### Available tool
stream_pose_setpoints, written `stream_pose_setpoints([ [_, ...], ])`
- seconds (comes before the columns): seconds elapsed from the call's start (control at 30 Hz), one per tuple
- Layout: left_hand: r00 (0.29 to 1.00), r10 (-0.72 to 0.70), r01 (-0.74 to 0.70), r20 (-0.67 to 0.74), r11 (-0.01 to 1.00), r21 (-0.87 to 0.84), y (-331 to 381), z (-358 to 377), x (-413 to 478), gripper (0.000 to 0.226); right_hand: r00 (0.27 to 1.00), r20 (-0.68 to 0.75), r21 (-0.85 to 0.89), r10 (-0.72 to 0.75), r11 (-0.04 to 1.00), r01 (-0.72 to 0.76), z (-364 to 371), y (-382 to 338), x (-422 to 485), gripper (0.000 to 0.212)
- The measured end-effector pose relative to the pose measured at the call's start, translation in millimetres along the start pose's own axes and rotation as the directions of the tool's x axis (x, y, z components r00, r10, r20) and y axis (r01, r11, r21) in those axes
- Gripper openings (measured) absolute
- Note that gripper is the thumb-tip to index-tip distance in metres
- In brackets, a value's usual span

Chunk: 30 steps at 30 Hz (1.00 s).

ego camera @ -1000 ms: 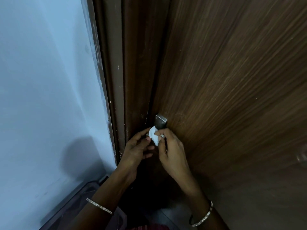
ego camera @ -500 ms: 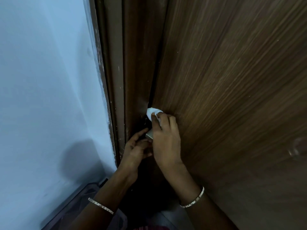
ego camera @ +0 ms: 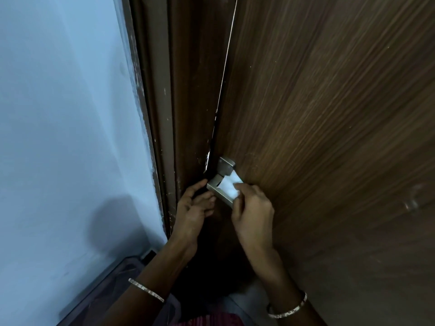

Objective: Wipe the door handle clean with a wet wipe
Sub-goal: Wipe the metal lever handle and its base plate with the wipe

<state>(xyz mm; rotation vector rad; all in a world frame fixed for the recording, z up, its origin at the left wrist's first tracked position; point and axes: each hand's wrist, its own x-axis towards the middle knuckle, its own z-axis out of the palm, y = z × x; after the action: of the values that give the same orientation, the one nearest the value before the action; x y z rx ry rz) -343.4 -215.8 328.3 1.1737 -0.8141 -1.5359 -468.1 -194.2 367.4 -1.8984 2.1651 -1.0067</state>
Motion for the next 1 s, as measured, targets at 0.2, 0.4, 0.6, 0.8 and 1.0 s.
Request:
stream_pose_setpoints([
  [0.2, 0.996, 0.023, -0.021, -0.09, 0.999, 0.025, 1, -3, -3, 0.036, 0.963, -0.17, -0.046, -0.21, 0.978, 0.205, -4, -22, 8, 0.033],
  [0.4, 0.913, 0.346, -0.241, -0.217, 0.886, 0.397, 8, -2, -23, 0.035, 0.923, 0.263, -0.332, -0.28, 0.872, 0.359, 34, -36, 16, 0.033],
  [0.6, 0.793, 0.607, -0.372, -0.038, 0.533, 0.76, 10, 0, -31, 0.051, 0.894, 0.253, -0.221, -0.37, 0.878, 0.426, 31, -18, 6, 0.031],
  [0.8, 0.775, 0.624, -0.437, 0.101, 0.414, 0.799, 8, -1, -22, 0.04, 0.946, 0.182, 0.051, -0.268, 0.964, 0.263, 12, -8, 0, 0.039],
  [1.0, 0.794, 0.608, -0.376, -0.027, 0.526, 0.762, 3, 7, -12, 0.021, 0.993, 0.112, 0.431, -0.032, 0.902, -0.019, -15, 4, -6, 0.043],
])
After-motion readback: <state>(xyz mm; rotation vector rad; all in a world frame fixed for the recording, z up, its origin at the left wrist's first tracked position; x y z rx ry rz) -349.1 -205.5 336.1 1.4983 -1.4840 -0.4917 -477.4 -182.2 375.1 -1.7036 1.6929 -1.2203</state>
